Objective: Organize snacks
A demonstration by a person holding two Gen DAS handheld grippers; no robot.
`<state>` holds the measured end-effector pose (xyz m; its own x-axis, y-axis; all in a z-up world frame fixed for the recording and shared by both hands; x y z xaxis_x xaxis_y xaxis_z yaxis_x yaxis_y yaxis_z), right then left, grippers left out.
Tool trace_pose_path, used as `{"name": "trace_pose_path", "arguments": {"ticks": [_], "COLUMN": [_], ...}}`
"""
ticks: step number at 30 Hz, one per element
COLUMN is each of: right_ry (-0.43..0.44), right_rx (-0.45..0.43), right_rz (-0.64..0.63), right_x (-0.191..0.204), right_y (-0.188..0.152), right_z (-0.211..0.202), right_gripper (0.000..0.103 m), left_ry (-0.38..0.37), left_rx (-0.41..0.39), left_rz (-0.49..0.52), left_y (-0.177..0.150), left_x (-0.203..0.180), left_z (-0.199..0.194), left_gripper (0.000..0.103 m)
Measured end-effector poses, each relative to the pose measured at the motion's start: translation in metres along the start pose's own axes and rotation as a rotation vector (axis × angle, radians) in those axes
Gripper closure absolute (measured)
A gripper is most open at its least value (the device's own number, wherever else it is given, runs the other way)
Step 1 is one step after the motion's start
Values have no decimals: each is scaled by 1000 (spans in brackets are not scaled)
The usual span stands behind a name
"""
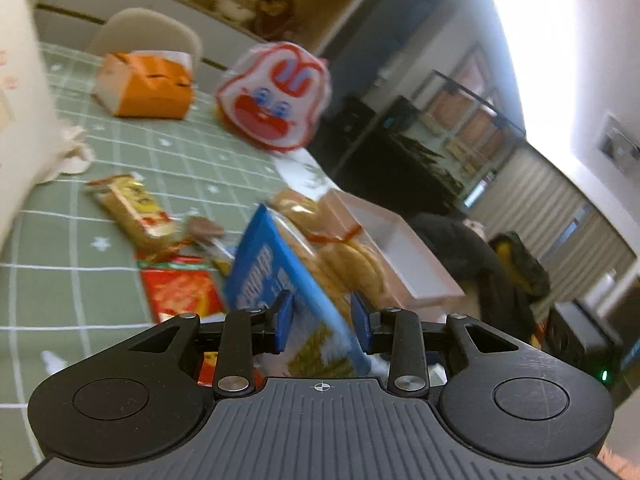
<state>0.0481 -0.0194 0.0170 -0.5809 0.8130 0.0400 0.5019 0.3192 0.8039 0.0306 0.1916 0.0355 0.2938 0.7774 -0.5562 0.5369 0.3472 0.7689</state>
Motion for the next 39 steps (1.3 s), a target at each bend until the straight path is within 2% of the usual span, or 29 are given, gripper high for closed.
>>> {"name": "trace_pose_path", "arguments": {"ticks": [4, 6, 11, 15, 17, 20, 24, 29, 32, 34, 39], "right_ry": [-47, -73, -66, -62, -67, -66, -71, -95, -115, -113, -82], "right_rx": [-43, -53, -65, -95, -116, -129, -136, -177, -210, -227, -198], "right_rz": [-15, -26, -44, -96, -109, -110, -126, -143, -115, -84, -31], "right_x": [-4, -8, -13, -7, -6, -5, -3, -9, -16, -19, -13], "right_y": [-1, -3, -11, -11, -10, -9, -9, -8, -1, 5, 20], "right_z": [-11, -14, -28, -40, -45, -49, -50, -63, -72, -74, -49], "right_gripper": [5, 5, 5, 5, 5, 5, 5, 5, 5, 5, 5], "left_ry": [-23, -36, -11, 102, 214, 351, 380, 437, 511, 537, 596], "left_rx": [41, 58, 11, -67, -80, -76, -67, -9, 51, 53, 32], "left_rz": [21, 21, 5, -65, -85, -32, 60, 332, 470, 488, 426], "left_y": [-10, -14, -9, -2, 0, 0, -3, -21, -34, -36, -24], "left_x": [-4, -5, -2, 17, 27, 32, 24, -11, -22, -19, -2], "left_z": [15, 19, 14, 2, -1, 2, 8, 27, 38, 38, 24], "left_gripper": [57, 56, 56, 56, 56, 56, 56, 56, 53, 52, 52]}}
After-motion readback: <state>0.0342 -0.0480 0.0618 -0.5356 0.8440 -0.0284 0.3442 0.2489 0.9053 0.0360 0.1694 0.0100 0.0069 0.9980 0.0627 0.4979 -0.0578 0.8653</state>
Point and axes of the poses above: each gripper's, at about its wrist camera, not at the fingertips, and z roughly the way its jaws point, x to its left, y to its top, the point moved 1 cm from there along z, roughly the way its jaws point, and after that the axes turned 7 degrees about -x, right-handed, at the moved point
